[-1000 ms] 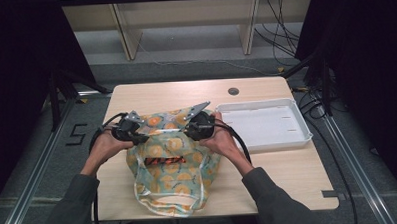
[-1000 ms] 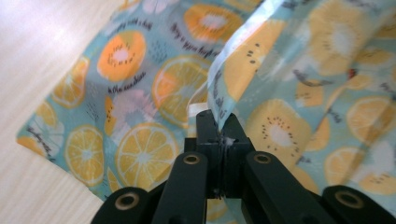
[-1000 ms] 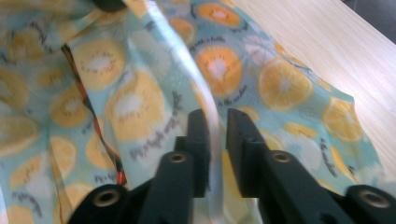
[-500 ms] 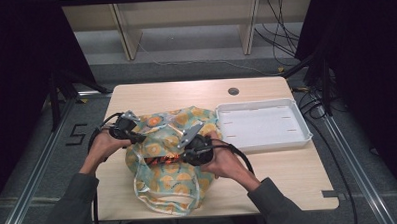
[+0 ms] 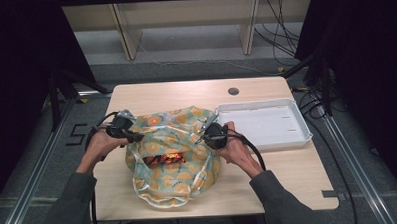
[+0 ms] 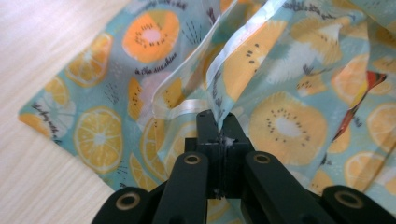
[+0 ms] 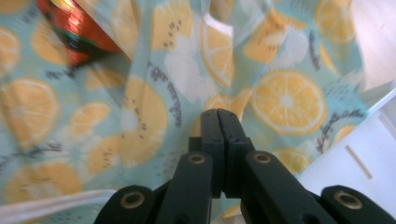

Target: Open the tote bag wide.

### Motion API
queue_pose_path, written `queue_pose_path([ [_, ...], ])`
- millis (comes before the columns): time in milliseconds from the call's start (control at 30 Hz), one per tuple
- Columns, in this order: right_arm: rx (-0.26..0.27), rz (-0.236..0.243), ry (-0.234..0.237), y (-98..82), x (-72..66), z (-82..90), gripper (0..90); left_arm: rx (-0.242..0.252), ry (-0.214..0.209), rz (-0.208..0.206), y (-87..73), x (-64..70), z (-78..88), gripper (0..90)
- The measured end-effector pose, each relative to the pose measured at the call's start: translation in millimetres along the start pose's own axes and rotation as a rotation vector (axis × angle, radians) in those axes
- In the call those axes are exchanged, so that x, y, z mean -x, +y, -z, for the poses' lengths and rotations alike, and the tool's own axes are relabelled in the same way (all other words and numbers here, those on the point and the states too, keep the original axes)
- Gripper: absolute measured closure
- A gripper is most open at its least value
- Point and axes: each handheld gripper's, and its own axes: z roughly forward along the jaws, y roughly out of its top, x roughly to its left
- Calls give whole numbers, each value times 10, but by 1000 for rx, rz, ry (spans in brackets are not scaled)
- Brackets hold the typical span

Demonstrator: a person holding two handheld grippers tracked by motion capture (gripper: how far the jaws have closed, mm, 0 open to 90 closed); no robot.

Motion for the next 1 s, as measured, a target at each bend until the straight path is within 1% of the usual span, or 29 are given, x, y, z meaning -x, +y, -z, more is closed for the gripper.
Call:
queue_pose_path([
  [33,-6,-47,-11,-13,-19,-10,900,2,-1,14,-5,6,-23,889],
  [67,8,-26,-5,-13,1,-10,900,-3,1,15,-7,3,-34,889],
  [100,21,-28,2,-7,0,20,900,-16,0,1,-8,-5,-34,889],
  [133,34,-40,3,4,-10,59,900,-12,-2,4,-12,-1,-42,889],
  [167,53,-30,11,19,4,100,892,-11,-4,7,-14,-5,-48,889],
  [200,77,-47,25,34,-4,133,883,5,3,33,-15,3,-62,889],
  [233,109,-51,37,46,-13,145,864,-1,0,24,-16,-3,-58,889],
  [267,113,-60,54,61,-35,166,840,-1,-1,26,-17,2,-60,889],
  [300,123,-67,67,74,-59,167,802,-11,-1,9,-17,-1,-52,889],
  [333,136,-71,76,87,-82,164,757,-3,1,18,-19,10,-55,889],
  [367,134,-81,94,100,-110,168,726,-2,0,24,-19,10,-53,889],
  [400,143,-83,100,116,-141,161,695,1,4,22,-18,8,-48,889],
  [467,141,-62,105,147,-201,169,679,2,4,24,-19,13,-50,889],
  [500,143,-61,113,160,-232,170,663,-4,1,15,-18,10,-48,888],
  [533,140,-52,97,175,-261,157,630,-3,0,13,-17,10,-48,887],
  [567,122,-44,90,189,-289,136,586,-2,1,15,-17,10,-48,886],
  [600,111,-32,64,202,-303,101,540,-1,2,16,-17,11,-50,885],
  [633,81,-26,50,211,-317,62,507,-2,1,16,-18,14,-51,884],
  [667,63,-25,33,213,-325,22,517,5,5,17,-22,21,-54,884],
  [700,49,-23,24,208,-328,-20,574,-1,6,8,-23,17,-51,884],
  [733,40,-24,12,199,-324,-58,674,6,5,19,-25,18,-56,884],
  [767,30,-29,9,189,-317,-86,779,-1,3,19,-25,11,-52,882],
  [800,25,-24,12,179,-292,-105,845,5,7,16,-28,8,-55,880],
  [833,31,-35,23,171,-258,-97,893,7,11,13,-33,7,-56,876],
  [867,51,-33,26,168,-207,-83,900,6,17,7,-39,2,-56,869],
  [900,72,-52,29,162,-169,-66,900,17,27,18,-49,1,-65,858],
  [933,93,-77,29,154,-130,-50,900,17,27,18,-49,1,-65,836],
  [967,121,-72,23,144,-73,-53,900,19,46,31,-62,-4,-56,788],
  [1000,125,-89,22,136,-36,-48,900,11,37,34,-63,6,-33,733],
])
